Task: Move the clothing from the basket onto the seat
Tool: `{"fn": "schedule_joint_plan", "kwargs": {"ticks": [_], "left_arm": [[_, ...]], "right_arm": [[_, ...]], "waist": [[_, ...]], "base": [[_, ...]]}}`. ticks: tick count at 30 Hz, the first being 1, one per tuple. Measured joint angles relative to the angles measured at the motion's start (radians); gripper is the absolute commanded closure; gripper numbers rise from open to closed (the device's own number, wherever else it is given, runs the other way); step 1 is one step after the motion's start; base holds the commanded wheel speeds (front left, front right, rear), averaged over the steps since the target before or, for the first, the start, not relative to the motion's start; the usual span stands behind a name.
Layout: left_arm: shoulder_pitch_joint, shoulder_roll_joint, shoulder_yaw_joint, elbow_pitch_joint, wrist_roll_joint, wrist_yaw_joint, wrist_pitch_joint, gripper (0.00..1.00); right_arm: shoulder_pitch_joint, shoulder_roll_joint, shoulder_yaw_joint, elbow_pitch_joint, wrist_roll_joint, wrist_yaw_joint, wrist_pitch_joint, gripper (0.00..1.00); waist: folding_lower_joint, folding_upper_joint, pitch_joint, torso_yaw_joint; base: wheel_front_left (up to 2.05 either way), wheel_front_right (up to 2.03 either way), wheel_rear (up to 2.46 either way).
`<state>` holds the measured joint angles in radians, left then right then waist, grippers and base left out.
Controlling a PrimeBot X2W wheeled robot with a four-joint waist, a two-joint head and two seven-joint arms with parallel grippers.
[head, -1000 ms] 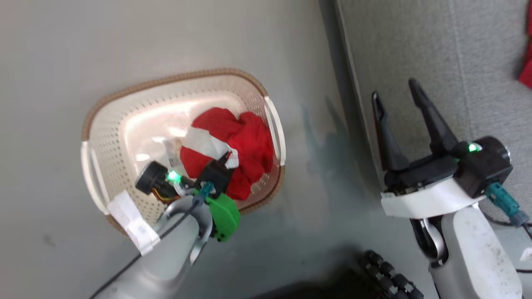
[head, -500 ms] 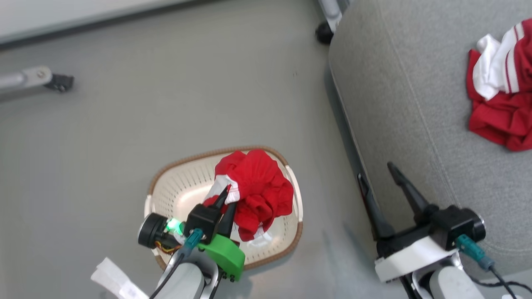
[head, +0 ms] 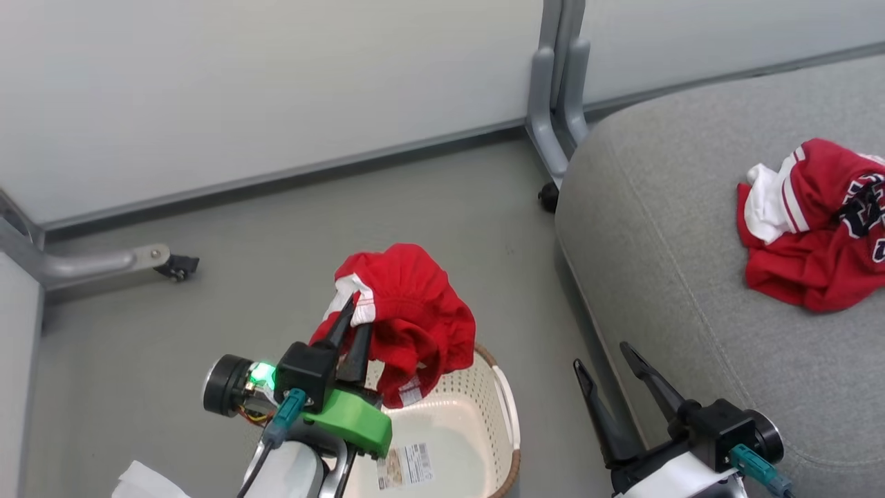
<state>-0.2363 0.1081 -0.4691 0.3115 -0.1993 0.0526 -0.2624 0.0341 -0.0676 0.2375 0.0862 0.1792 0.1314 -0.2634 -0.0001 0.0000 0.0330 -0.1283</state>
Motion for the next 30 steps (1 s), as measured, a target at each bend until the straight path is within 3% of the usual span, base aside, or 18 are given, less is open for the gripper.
{"fn": "schedule_joint_plan", "kwargs": {"ticks": [11,30], "left_arm": [[0.000,-0.023,-0.014,-0.093,0.033,-0.033,0.000,1.00],[-0.028,-0.046,-0.221,-0.262,0.086,-0.134,0.000,1.00]], "right_arm": [[-0.005,-0.010,0.027,-0.002,0.009,0.000,0.000,0.00],[-0.105,-0.089,0.146,-0.016,-0.004,0.000,0.000,0.00]], "waist": [[0.0000,0.0000,-0.049,0.001],[0.0000,0.0000,-0.014,0.021]], "base": [[0.00,0.00,0.00],[0.00,0.00,0.00]]}}
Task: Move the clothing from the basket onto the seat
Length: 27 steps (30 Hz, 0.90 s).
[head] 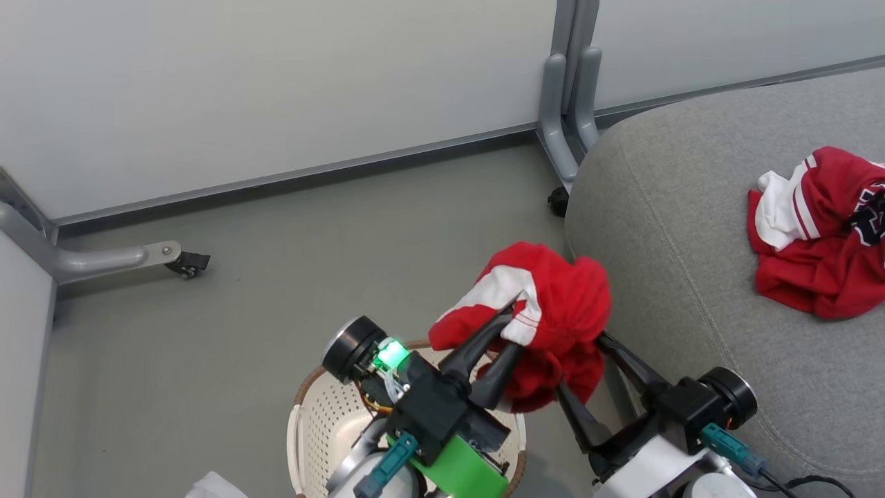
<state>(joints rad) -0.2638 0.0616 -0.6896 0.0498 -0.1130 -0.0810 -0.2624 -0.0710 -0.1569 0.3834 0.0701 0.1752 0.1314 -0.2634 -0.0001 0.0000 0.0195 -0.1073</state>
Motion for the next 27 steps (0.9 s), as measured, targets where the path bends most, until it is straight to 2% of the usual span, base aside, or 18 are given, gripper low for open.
{"fn": "schedule_joint_plan", "kwargs": {"ticks": [3,4,5,6,19,21,22,23,27], "left_arm": [[0.000,0.000,-0.021,-0.004,0.000,-0.005,0.000,1.00],[0.000,-0.001,-0.026,-0.004,0.000,-0.006,0.000,1.00],[0.000,-0.001,-0.029,-0.004,0.000,-0.006,0.000,1.00],[0.000,-0.001,-0.032,-0.004,0.000,-0.007,0.000,1.00],[0.002,0.009,-0.035,0.029,-0.013,0.003,0.002,1.00],[0.004,0.010,-0.036,0.037,-0.017,0.006,0.002,0.76],[0.005,0.010,-0.036,0.041,-0.018,0.006,0.002,0.35],[0.007,0.010,-0.037,0.045,-0.019,0.007,0.003,0.00],[0.016,0.011,-0.040,0.063,-0.042,0.009,0.032,0.00]], "right_arm": [[-0.001,-0.008,0.023,0.009,0.020,0.000,0.000,0.00],[-0.001,-0.011,0.028,0.010,0.022,0.000,0.000,0.13],[-0.001,-0.012,0.029,0.010,0.027,0.000,0.000,0.64],[-0.002,-0.015,0.036,0.010,0.029,0.000,0.000,1.00],[0.000,-0.026,0.052,0.005,0.050,0.000,0.000,1.00],[0.004,-0.028,0.052,0.004,0.056,0.000,0.000,1.00],[0.006,-0.029,0.052,0.004,0.057,0.000,0.000,1.00],[0.009,-0.030,0.052,0.003,0.060,0.000,0.000,1.00],[0.015,-0.032,0.051,0.000,0.066,0.000,0.000,1.00]], "waist": [[0.0000,0.0000,0.000,0.004],[0.0000,0.0000,0.000,0.005],[0.0000,0.0000,-0.001,0.005],[0.0000,0.0000,-0.001,0.006],[0.0000,0.0000,-0.007,0.008],[0.0000,0.0000,-0.007,0.008],[0.0000,0.0000,-0.007,0.009],[0.0000,0.0000,-0.007,0.009],[0.0000,0.0000,-0.007,0.010]], "base": [[0.00,0.00,0.00],[0.00,0.00,0.00],[0.00,0.00,0.00],[0.00,0.00,0.00],[0.00,0.00,0.00],[0.00,0.00,0.00],[0.00,0.00,0.00],[0.00,0.00,0.00],[0.00,0.00,0.00]]}}
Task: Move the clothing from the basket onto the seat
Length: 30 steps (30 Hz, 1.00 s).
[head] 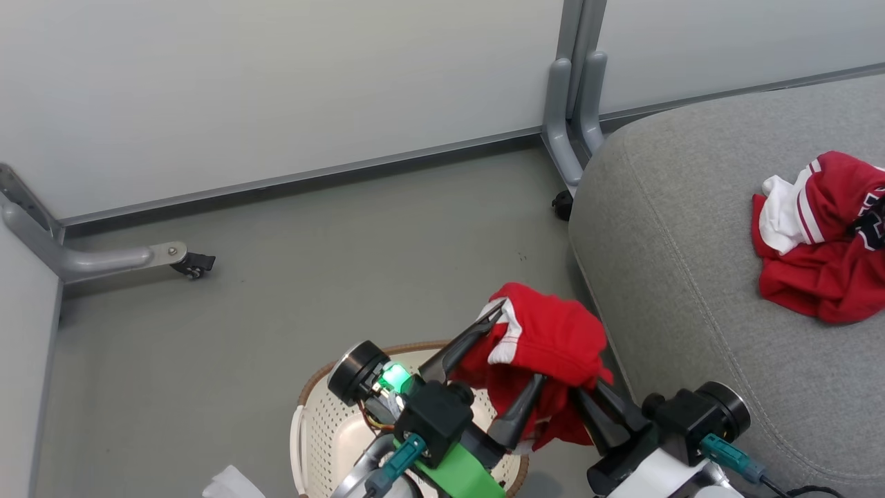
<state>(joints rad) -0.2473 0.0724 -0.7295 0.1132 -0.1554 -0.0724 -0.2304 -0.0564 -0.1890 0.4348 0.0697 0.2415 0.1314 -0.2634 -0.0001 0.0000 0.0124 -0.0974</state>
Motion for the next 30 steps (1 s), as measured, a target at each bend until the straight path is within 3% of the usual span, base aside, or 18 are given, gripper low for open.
{"fn": "schedule_joint_plan", "kwargs": {"ticks": [16,30], "left_arm": [[0.013,0.037,-0.007,0.023,-0.036,-0.006,0.026,0.00],[0.016,0.072,-0.022,0.011,-0.042,-0.011,0.028,0.00]], "right_arm": [[-0.006,0.026,-0.059,-0.040,0.049,0.000,0.000,1.00],[-0.022,0.032,-0.220,-0.101,0.044,0.000,0.000,1.00]], "waist": [[0.0001,0.0000,0.020,-0.015],[0.0001,0.0000,0.060,-0.105]], "base": [[0.00,0.00,0.00],[0.00,0.00,0.00]]}}
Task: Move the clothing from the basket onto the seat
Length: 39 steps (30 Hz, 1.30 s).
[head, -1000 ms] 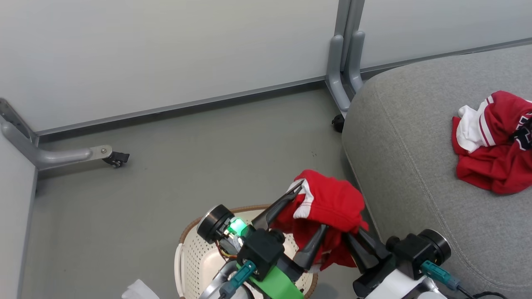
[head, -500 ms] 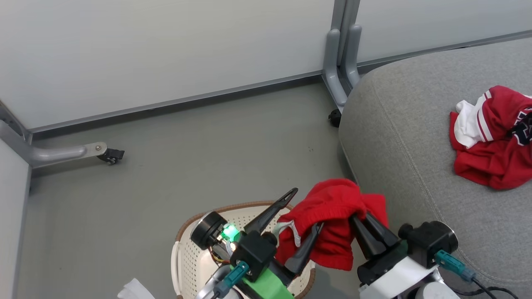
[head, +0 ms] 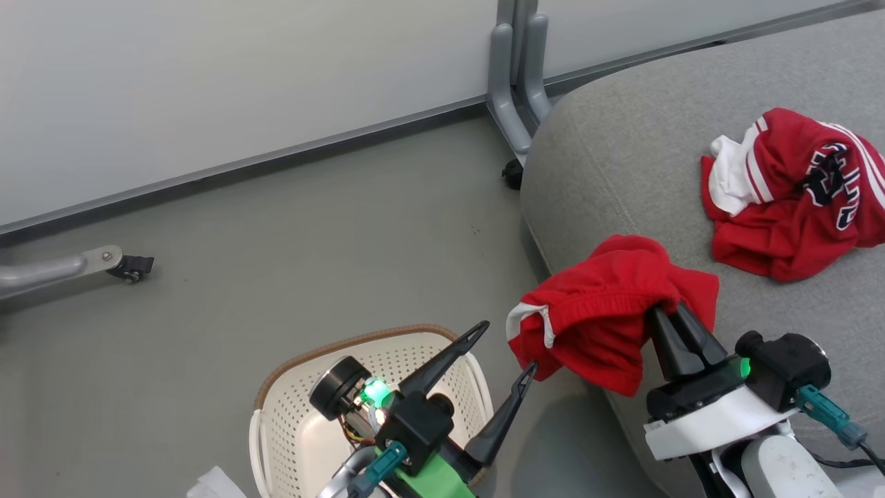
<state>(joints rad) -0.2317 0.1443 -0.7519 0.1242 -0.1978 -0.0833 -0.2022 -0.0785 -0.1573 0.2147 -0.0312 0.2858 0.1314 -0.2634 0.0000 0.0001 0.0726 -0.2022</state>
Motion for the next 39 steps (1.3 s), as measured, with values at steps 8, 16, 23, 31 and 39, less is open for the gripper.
{"fn": "schedule_joint_plan", "kwargs": {"ticks": [8,16,23,31,39], "left_arm": [[-0.010,0.024,-0.003,-0.014,-0.001,0.001,0.013,0.00],[-0.036,0.044,-0.011,-0.022,0.000,-0.002,0.030,0.00],[-0.065,0.054,-0.029,-0.027,0.003,-0.006,0.048,0.00],[-0.103,0.082,-0.045,-0.039,0.007,-0.017,0.079,0.00],[-0.149,0.118,-0.047,-0.085,0.026,-0.017,0.133,0.00]], "right_arm": [[0.009,0.006,-0.068,-0.054,-0.013,0.000,0.000,1.00],[0.031,0.034,-0.106,-0.083,-0.016,0.000,0.000,1.00],[0.040,0.053,-0.151,-0.111,-0.020,0.000,0.000,1.00],[-0.027,0.035,-0.242,-0.169,-0.034,0.000,0.000,1.00],[-0.258,-0.058,-0.438,-0.191,-0.054,0.000,0.000,1.00]], "waist": [[0.0000,0.0000,0.036,-0.100],[0.0000,-0.0001,0.080,-0.216],[0.0000,0.0000,0.125,-0.312],[0.0000,0.0000,0.221,-0.351],[0.0000,0.0000,0.332,-0.337]], "base": [[0.00,0.00,0.00],[0.00,0.00,0.00],[0.00,0.00,0.00],[0.00,0.00,0.00],[0.00,0.00,0.00]]}}
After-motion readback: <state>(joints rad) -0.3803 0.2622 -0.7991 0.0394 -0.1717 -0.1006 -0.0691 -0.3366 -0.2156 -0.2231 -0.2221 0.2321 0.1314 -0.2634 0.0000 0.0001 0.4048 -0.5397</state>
